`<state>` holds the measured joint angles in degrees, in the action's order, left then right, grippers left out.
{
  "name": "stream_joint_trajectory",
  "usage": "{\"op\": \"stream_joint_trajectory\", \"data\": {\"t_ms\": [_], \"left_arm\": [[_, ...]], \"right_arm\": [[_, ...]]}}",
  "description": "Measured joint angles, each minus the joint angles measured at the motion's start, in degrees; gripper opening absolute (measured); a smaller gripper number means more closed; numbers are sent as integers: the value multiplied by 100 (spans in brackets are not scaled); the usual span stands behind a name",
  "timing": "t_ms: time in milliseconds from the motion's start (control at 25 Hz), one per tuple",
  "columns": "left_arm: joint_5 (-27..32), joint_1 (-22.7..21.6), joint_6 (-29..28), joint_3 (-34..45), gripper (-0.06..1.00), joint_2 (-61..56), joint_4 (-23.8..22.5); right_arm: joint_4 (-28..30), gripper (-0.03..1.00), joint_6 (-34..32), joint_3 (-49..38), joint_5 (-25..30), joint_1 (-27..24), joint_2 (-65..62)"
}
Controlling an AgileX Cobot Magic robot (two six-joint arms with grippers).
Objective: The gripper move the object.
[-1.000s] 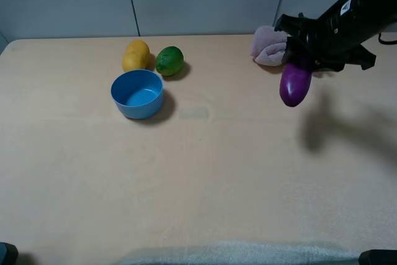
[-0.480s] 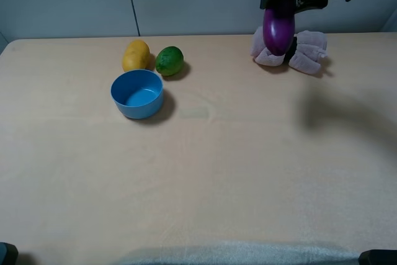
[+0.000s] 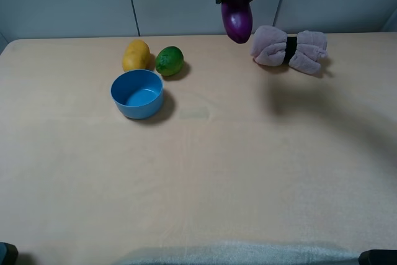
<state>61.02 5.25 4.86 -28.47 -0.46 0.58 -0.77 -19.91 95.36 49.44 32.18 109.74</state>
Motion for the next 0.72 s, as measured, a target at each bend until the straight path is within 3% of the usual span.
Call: {"op": "stream_joint_trajectory", "data": {"t_ms": [360, 720], "left_arm": [[0, 0, 0, 0, 77, 0, 0], [0, 0, 0, 0, 77, 0, 0]], "right_arm": [[77, 37, 322, 669, 503, 307, 817], [210, 37, 708, 832, 608, 307, 1299]]}}
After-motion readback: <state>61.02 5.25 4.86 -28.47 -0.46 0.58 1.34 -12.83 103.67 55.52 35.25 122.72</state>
